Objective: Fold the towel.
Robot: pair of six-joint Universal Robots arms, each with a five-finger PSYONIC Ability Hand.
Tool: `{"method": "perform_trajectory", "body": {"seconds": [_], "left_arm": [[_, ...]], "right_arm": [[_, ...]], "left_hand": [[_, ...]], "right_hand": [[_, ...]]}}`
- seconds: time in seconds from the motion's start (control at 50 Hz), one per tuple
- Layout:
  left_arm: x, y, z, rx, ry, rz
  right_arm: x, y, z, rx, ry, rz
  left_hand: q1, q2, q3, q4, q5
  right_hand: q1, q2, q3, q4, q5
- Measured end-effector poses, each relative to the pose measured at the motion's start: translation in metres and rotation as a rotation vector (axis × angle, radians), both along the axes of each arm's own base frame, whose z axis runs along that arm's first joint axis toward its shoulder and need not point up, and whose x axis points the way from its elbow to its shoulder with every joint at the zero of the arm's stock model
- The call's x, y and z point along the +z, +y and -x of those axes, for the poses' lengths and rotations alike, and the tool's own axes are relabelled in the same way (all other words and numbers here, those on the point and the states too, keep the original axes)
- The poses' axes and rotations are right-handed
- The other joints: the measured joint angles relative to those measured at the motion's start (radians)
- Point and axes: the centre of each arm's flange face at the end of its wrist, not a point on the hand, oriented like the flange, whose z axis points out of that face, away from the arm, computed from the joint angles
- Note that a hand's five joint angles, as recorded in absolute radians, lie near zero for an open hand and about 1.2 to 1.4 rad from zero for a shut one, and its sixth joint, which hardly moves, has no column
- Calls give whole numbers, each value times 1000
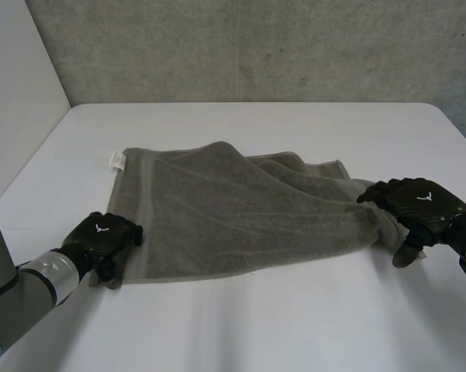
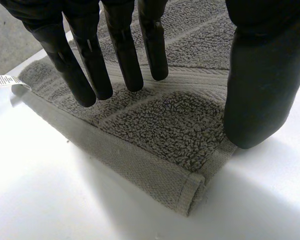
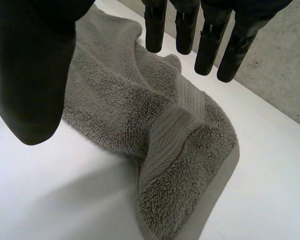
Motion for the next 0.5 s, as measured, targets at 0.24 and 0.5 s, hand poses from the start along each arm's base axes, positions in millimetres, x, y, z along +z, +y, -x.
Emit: {"method": "perform_trajectory", "body": {"seconds": [0.24, 0.5], "left_arm": [[-3, -5, 2, -5, 0, -2], [0, -19, 3, -6, 2, 26]], "right_arm": [[0, 1, -1, 6, -3, -2], [-1, 1, -1, 7, -3, -3]], "left_hand": [[51, 57, 60, 48, 57], [116, 120, 123, 115, 111]], "right_hand": [[0, 0, 0, 0, 0], [0, 0, 0, 0, 0]]}}
